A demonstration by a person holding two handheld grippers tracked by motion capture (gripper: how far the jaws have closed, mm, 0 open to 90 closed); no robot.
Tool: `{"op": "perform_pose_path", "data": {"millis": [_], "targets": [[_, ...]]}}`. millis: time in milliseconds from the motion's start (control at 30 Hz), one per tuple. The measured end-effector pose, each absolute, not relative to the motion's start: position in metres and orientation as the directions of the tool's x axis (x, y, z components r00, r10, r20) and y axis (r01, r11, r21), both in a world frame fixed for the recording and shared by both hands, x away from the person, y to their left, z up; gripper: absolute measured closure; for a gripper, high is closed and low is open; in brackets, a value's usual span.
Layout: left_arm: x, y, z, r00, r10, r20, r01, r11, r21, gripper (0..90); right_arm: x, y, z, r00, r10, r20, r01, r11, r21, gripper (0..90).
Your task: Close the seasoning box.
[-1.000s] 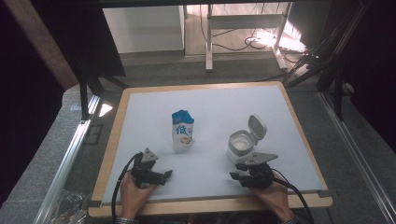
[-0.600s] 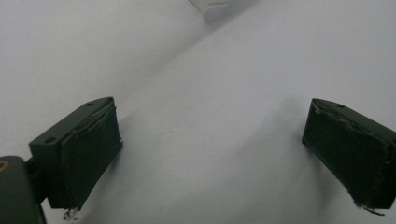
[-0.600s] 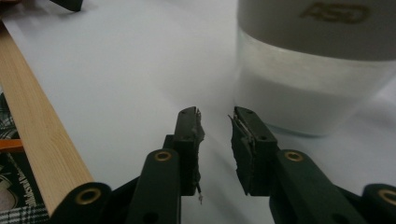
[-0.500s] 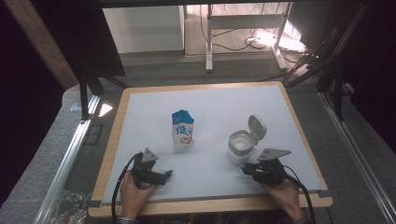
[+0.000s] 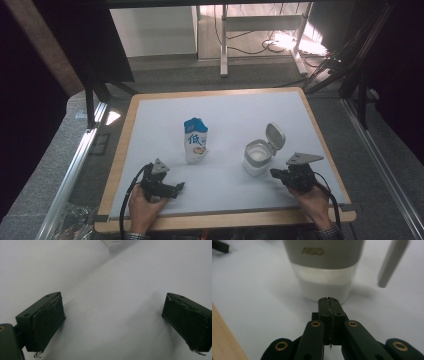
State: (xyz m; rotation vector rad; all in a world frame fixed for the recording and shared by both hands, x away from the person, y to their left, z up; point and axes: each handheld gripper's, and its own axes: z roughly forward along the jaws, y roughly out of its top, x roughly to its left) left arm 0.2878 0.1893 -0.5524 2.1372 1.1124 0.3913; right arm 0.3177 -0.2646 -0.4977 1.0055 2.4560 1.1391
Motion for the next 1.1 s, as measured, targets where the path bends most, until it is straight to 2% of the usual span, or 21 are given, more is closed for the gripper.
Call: {"op": "perform_pose_path", "data": {"millis": [600,1100], "targets": [[0.288,0.189,-0.553,0.587,0.808,-0.046,0.6,-0.397,0.695,3.7,0.346,-0.292,-0.477,-0.662,0.745,0.089,0.5,0.349,0.793,89.6],[0.288,0.189,-0.552,0.588,0.808,-0.047,0.601,-0.397,0.694,3.7,0.365,-0.294,-0.45,-0.665,0.744,0.072,0.468,0.34,0.816,89.5]]}}
